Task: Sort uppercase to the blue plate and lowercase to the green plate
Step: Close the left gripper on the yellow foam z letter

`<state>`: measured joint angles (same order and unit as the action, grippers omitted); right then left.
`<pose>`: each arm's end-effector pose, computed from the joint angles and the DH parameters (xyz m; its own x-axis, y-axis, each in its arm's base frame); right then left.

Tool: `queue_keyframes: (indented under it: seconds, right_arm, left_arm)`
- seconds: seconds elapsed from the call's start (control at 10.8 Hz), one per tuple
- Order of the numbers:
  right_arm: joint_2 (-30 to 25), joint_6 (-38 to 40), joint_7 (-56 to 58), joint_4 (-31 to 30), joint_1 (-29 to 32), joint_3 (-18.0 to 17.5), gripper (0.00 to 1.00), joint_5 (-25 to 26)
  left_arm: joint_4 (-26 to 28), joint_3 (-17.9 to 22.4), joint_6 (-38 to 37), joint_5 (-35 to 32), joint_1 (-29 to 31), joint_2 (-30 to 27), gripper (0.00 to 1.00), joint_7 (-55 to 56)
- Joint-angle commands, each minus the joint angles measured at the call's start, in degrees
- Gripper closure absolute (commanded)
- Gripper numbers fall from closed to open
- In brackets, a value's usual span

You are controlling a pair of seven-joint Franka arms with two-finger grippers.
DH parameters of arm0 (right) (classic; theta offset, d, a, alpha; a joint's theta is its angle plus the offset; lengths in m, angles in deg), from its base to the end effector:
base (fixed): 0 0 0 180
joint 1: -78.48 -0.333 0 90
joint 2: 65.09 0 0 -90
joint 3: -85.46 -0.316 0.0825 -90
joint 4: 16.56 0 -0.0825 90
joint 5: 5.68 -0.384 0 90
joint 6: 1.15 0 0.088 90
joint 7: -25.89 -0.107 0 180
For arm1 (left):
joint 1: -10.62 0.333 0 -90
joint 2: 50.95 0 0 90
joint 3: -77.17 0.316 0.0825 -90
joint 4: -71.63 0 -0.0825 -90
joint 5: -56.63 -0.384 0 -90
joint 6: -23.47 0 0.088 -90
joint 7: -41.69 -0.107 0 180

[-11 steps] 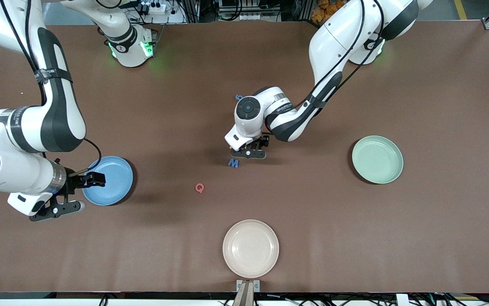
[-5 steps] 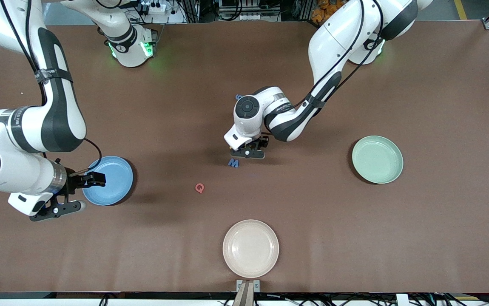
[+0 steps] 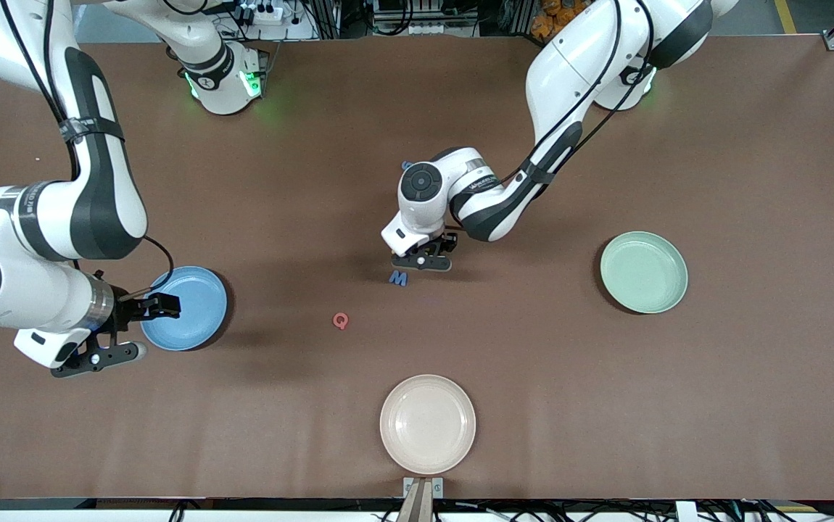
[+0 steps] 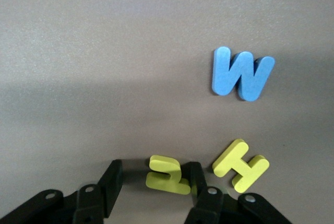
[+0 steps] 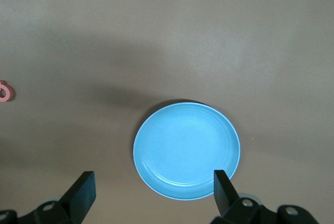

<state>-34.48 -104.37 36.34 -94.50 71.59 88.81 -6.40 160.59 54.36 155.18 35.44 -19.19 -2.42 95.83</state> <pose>0.6979 0.0521 0.4048 0.9653 0.2439 -0.0937 0.2450 -0.9695 0.0009 0.4604 -0.5247 0.1718 0.9938 -0.1063 -0.0325 -0.1063 -0.9943 0.0011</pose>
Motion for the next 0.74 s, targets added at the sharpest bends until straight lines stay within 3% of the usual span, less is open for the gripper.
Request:
queue_keyframes:
  seconds: [0.0, 0.46, 0.65]
  right_arm:
    - [-0.1, 0.0, -0.4, -0.3, -0.3, -0.1, 0.00, -0.3]
    - [-0.1, 0.0, -0.4, -0.3, -0.3, -0.1, 0.00, -0.3]
    - [-0.1, 0.0, -0.5, -0.3, -0.3, -0.1, 0.00, -0.3]
  left_arm:
    - [-0.6, 0.5, 0.5, -2.1, -0.4, 0.8, 0.46, 1.8]
    - [-0.7, 0.5, 0.5, -2.1, -0.4, 0.8, 0.65, 1.8]
    - [-0.7, 0.5, 0.5, -2.1, -0.4, 0.6, 0.77, 1.8]
